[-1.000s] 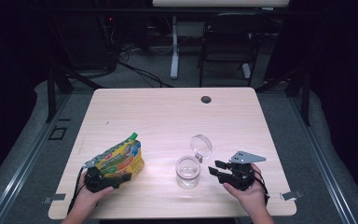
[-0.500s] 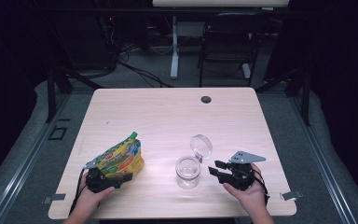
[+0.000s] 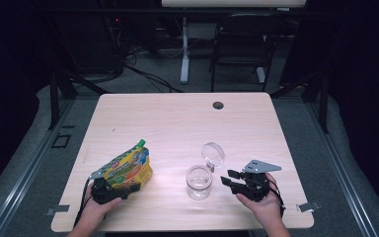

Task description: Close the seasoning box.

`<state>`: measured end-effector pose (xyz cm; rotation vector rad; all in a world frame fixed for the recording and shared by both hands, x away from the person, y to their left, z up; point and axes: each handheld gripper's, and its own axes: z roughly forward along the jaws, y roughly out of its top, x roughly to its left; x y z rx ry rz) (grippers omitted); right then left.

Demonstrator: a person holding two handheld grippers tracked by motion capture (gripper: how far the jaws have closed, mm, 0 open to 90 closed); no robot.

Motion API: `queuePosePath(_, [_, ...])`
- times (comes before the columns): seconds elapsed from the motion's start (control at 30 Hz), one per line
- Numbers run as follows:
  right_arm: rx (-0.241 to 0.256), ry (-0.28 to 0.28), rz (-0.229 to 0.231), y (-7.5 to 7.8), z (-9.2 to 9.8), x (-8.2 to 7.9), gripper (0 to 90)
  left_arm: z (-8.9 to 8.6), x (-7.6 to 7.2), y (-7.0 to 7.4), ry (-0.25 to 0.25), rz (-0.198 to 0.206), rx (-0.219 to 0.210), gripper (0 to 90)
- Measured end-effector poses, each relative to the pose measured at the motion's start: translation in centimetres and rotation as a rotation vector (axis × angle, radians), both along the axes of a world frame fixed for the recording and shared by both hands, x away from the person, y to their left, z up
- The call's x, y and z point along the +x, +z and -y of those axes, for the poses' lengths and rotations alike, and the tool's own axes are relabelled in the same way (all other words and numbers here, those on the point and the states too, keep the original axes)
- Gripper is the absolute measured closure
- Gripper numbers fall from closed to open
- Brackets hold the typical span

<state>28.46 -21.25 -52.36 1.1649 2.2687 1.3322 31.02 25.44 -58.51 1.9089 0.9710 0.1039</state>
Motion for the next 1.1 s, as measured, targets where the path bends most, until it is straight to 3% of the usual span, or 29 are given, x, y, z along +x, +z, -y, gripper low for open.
queuePosePath(1.1, [-0.005,0.002,0.001,-0.03,0.07,0.05,59.5,-0.18,-0.08,0.23,0.001,0.032,0.021,48.0])
